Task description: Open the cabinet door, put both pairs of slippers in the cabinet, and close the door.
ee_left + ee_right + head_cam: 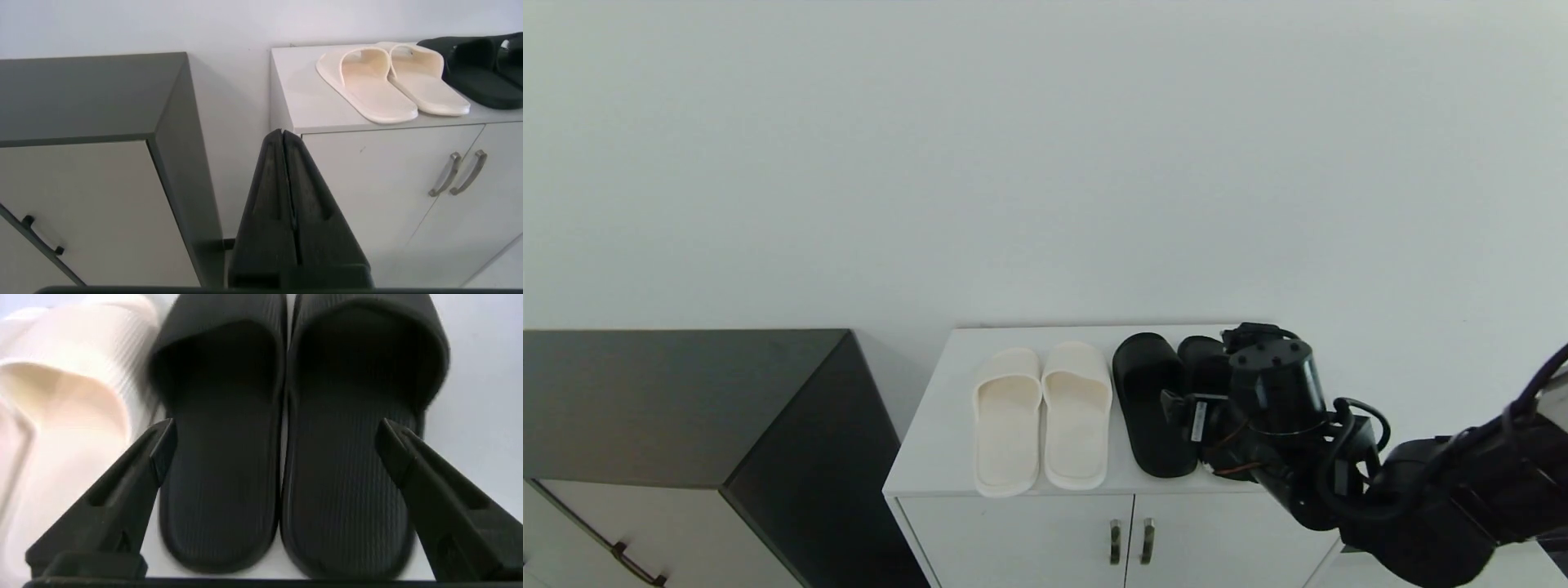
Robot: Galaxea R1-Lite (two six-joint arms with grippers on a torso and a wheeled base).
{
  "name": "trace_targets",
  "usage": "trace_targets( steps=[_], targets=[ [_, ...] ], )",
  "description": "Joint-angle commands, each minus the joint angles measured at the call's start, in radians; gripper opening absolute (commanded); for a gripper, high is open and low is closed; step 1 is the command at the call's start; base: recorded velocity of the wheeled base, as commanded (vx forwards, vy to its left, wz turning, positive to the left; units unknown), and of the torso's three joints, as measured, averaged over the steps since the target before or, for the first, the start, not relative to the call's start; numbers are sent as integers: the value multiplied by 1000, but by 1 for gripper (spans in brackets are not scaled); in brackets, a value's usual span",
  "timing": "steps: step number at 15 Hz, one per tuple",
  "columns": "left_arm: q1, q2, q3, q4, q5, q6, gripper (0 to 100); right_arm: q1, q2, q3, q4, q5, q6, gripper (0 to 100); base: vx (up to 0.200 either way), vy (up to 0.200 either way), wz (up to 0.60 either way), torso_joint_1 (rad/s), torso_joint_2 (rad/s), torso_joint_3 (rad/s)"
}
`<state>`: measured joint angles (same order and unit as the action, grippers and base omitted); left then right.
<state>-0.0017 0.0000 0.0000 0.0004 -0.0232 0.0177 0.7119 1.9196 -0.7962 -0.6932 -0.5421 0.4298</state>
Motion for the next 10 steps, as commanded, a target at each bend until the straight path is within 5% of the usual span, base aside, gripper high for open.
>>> trace_targets(
  steps=[1, 10],
  targets=[
    [0, 2, 0, 0, 0, 1, 0, -20, 108, -71, -2, -24, -5, 100, 0, 0, 0, 0, 0, 0],
    [0, 2, 0, 1, 0, 1, 0, -69, 283, -202, -175, -39, -174, 100, 0, 0, 0, 0, 0, 0]
  ],
)
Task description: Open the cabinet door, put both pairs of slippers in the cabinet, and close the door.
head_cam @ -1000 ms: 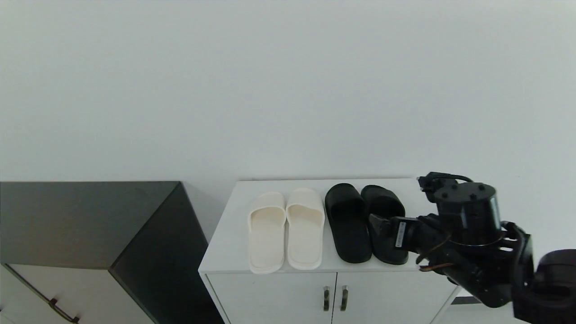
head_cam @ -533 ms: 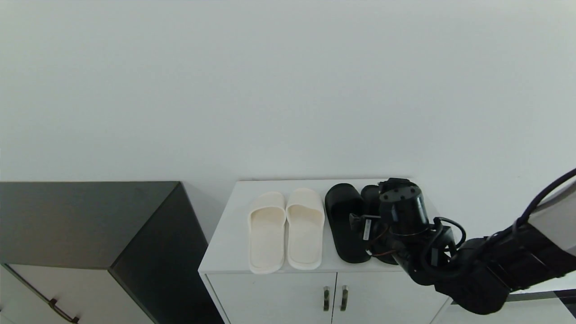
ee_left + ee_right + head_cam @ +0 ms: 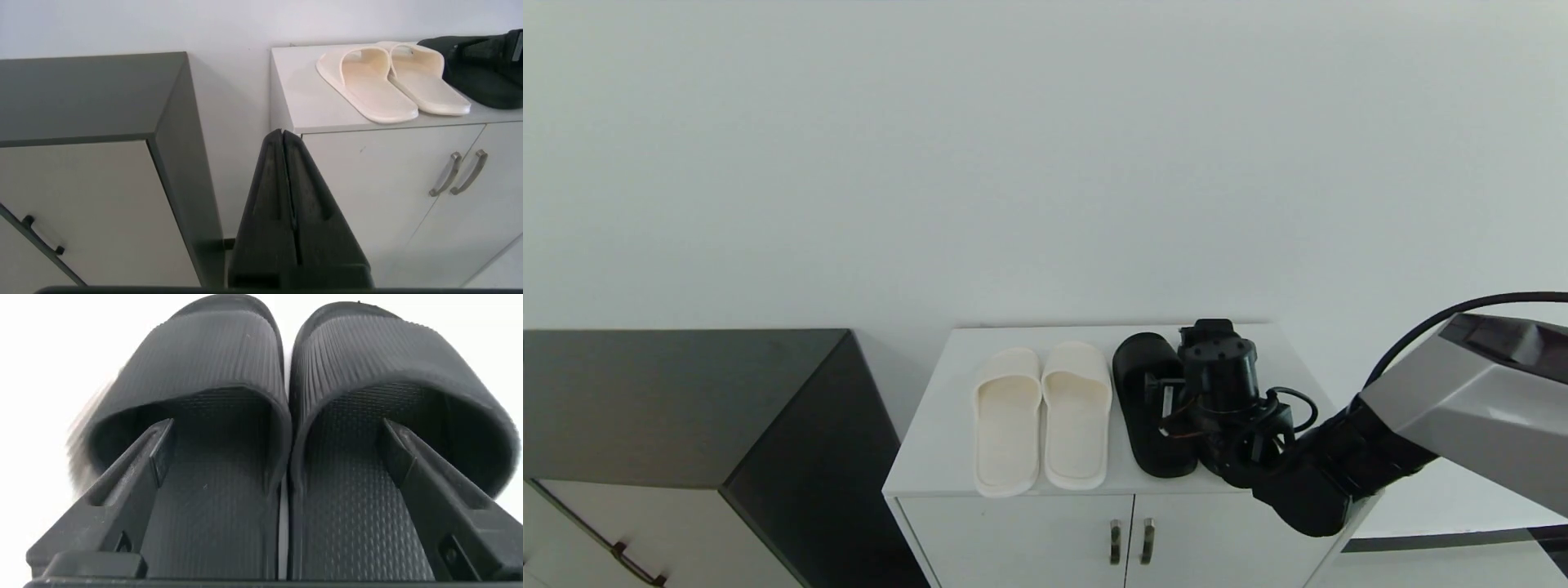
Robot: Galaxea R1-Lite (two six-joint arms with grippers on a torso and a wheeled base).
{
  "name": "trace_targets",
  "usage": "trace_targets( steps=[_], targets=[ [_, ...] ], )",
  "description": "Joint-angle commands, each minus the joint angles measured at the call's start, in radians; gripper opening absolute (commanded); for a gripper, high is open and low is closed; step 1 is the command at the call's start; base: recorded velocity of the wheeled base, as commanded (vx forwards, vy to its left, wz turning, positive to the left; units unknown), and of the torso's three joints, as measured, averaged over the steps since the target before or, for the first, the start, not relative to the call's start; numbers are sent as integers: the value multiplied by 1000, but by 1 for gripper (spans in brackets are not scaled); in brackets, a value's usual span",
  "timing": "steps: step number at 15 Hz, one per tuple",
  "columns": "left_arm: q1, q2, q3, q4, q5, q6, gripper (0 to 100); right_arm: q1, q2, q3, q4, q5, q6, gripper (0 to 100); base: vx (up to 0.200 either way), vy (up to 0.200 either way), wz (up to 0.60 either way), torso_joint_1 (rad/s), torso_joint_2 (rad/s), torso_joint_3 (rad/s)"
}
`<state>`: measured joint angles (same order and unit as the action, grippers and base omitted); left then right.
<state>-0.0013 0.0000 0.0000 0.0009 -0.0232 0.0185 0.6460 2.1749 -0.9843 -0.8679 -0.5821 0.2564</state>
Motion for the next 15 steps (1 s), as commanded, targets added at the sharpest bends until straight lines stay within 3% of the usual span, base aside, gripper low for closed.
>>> trace_targets(
  steps=[1, 5, 6, 15],
  targets=[
    [0, 2, 0, -1, 0, 0, 0, -6, 36, -31, 0, 1, 0, 100, 0, 0, 0, 0, 0, 0],
    [0, 0, 0, -1, 2, -2, 0, -12, 71, -83, 0, -2, -2, 100, 0, 0, 0, 0, 0, 0],
    [0, 0, 0, -1, 3, -3, 0, -14, 74, -96, -2, -4, -5, 0, 0, 0, 0, 0, 0, 0],
    [0, 0, 0, -1, 5, -9, 0, -34, 28, -74, -3, -5, -14, 0, 0, 0, 0, 0, 0, 0]
  ],
)
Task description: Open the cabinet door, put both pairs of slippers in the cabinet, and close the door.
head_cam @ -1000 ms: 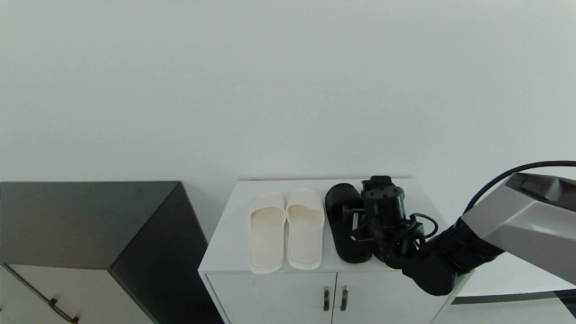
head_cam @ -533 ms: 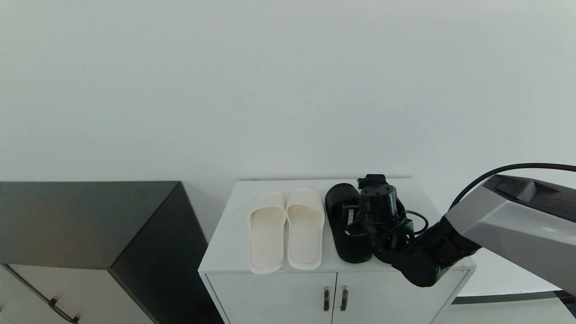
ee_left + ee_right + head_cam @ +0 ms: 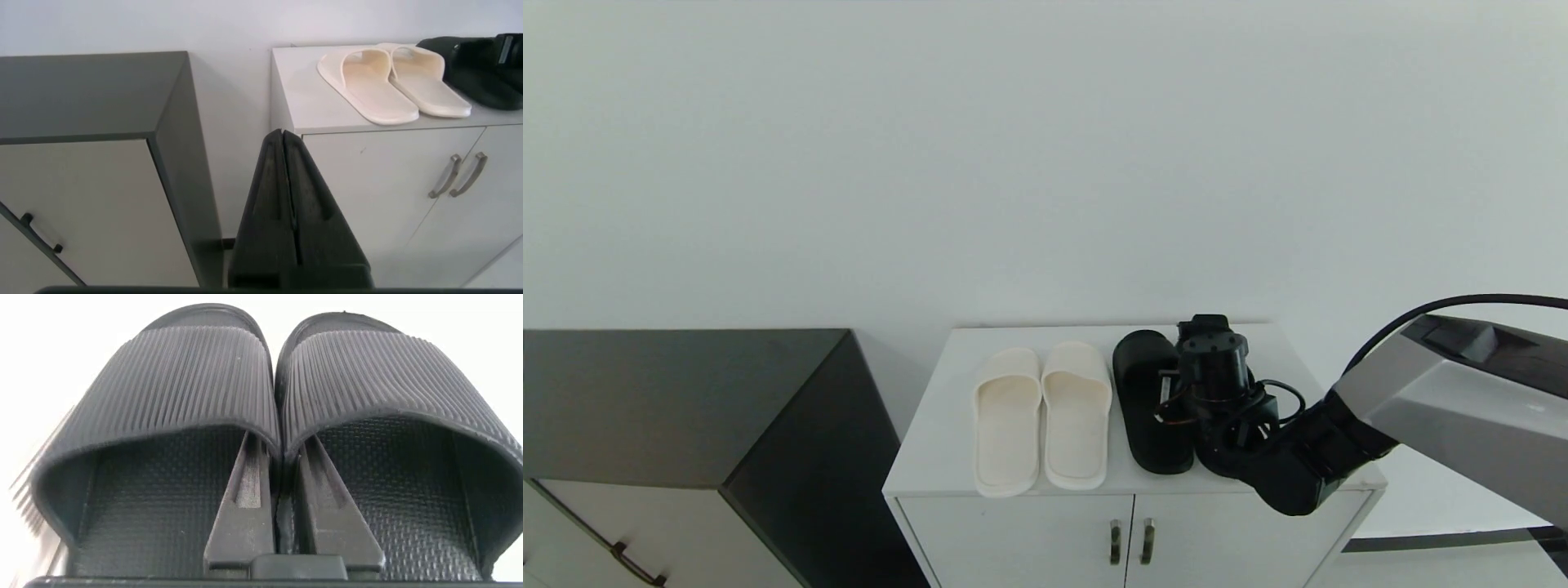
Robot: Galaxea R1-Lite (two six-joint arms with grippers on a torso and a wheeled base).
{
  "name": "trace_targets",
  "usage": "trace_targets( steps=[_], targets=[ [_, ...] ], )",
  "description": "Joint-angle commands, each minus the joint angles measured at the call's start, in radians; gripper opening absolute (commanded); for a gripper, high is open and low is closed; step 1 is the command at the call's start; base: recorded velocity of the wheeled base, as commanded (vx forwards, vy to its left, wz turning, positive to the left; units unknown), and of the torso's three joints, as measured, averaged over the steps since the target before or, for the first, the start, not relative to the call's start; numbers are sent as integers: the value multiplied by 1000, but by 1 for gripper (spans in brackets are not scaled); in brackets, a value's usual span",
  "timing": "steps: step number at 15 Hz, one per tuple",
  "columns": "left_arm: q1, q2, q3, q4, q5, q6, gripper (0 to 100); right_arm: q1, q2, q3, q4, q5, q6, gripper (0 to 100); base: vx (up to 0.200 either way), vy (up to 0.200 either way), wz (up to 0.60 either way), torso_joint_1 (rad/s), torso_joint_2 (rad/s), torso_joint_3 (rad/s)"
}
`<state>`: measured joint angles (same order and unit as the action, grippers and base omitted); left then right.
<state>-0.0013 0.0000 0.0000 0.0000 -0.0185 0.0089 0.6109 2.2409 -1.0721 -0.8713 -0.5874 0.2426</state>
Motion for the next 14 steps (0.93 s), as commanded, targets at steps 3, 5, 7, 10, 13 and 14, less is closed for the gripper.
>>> trace_targets(
  steps=[3, 5, 7, 10, 13, 14],
  targets=[
    [0, 0, 0, 0, 0, 0, 0, 9, -182, 130, 0, 15, -49, 0, 0, 0, 0, 0, 0, 0],
    [0, 0, 0, 0, 0, -1, 0, 44, -316, 228, 5, 66, -69, 0, 0, 0, 0, 0, 0, 0],
    [0, 0, 0, 0, -3, 2, 0, 110, -465, 345, 34, 192, -74, 0, 0, 0, 0, 0, 0, 0],
    [0, 0, 0, 0, -3, 0, 0, 210, -623, 440, 156, 428, -60, 0, 0, 0, 0, 0, 0, 0],
    [0, 0, 0, 0, -3, -1, 0, 236, -687, 483, 187, 521, -60, 0, 0, 0, 0, 0, 0, 0],
    [0, 0, 0, 0, -3, -1, 0, 236, -687, 494, 195, 526, -60, 0, 0, 0, 0, 0, 0, 0]
  ],
)
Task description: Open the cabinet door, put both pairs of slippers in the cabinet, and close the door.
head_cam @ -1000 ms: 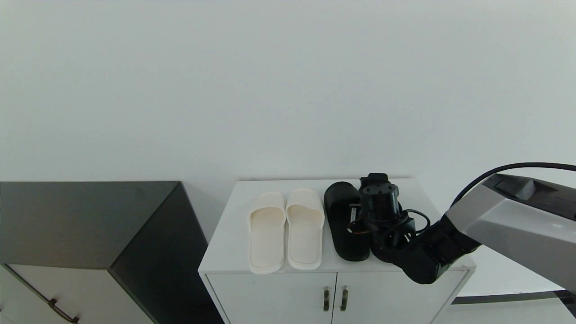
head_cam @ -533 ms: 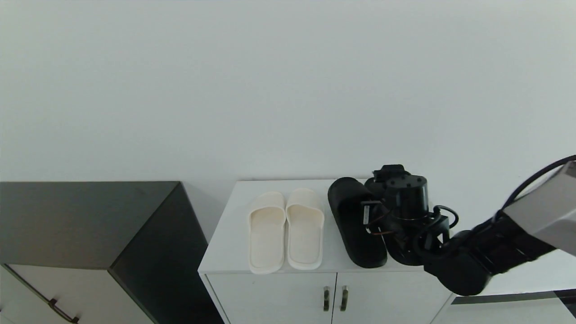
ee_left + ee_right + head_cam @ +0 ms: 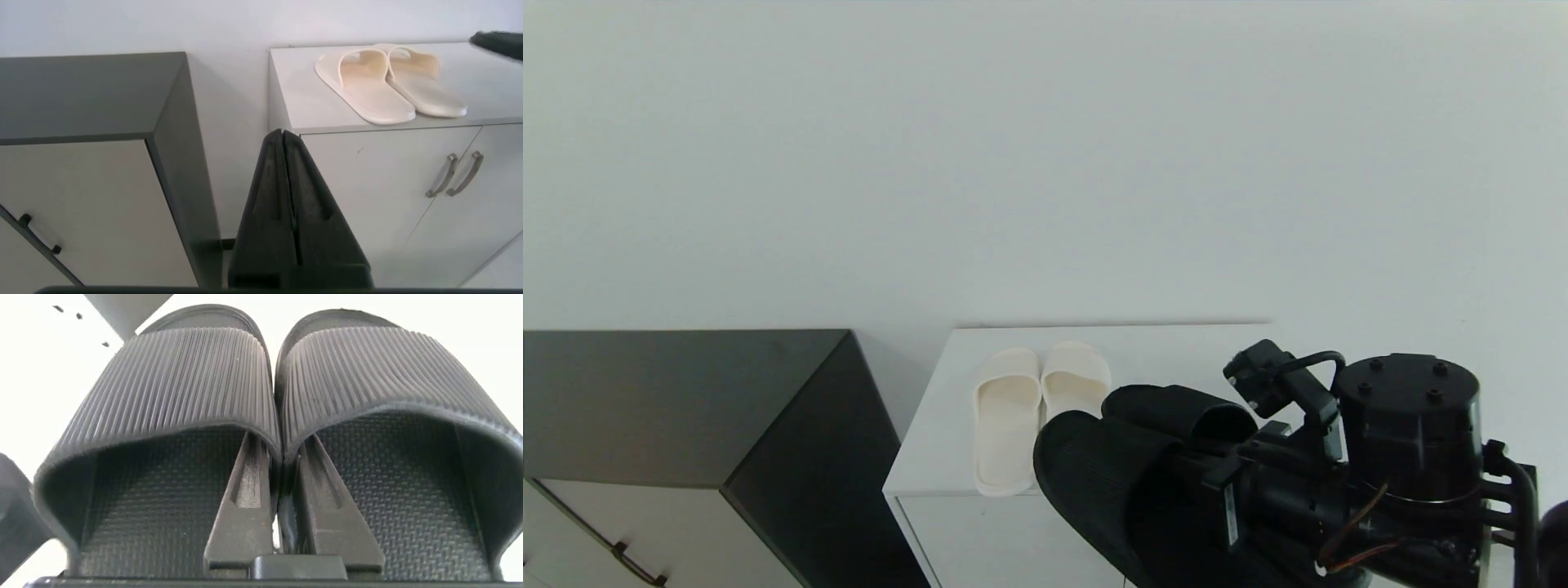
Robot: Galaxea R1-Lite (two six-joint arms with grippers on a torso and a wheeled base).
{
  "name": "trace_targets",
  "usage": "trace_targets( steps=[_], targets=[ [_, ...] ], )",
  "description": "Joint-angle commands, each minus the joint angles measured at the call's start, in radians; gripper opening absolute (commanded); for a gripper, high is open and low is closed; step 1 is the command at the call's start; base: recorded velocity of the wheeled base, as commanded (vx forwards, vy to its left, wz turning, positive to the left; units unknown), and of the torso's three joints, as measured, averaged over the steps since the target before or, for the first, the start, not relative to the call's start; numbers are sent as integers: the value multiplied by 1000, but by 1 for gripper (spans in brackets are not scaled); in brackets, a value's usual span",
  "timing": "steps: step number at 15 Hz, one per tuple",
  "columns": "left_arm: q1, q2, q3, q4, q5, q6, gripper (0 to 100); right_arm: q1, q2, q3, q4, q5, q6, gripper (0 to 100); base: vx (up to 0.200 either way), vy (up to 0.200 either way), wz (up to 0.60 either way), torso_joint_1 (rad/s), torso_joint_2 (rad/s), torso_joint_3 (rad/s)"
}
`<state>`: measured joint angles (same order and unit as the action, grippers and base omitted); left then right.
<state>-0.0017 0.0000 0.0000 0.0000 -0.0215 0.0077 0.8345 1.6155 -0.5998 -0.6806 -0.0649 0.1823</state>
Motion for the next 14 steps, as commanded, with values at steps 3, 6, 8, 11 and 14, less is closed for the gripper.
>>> trace_targets(
  steps=[3, 6, 8, 11, 14],
  targets=[
    [0, 0, 0, 0, -2, 0, 0, 12, -62, 43, 1, 16, 0, 0, 0, 0, 0, 0, 0, 0],
    [0, 0, 0, 0, 0, 0, 0, 12, -59, 46, 3, 42, 0, 0, -133, 0, 0, 0, 3, 2],
    [0, 2, 0, 0, -2, 0, 0, 12, -59, 51, 3, 42, 0, 0, -200, 0, 0, 17, 10, -2],
    [0, 0, 0, 0, -2, 0, 0, 12, -62, 54, 1, 42, -1, 0, -200, 0, 0, -9, -4, 6],
    [0, 0, 0, 0, -2, 0, 0, 11, -59, 66, 0, 42, -1, 0, -133, 0, 0, 0, 2, 2]
  ],
)
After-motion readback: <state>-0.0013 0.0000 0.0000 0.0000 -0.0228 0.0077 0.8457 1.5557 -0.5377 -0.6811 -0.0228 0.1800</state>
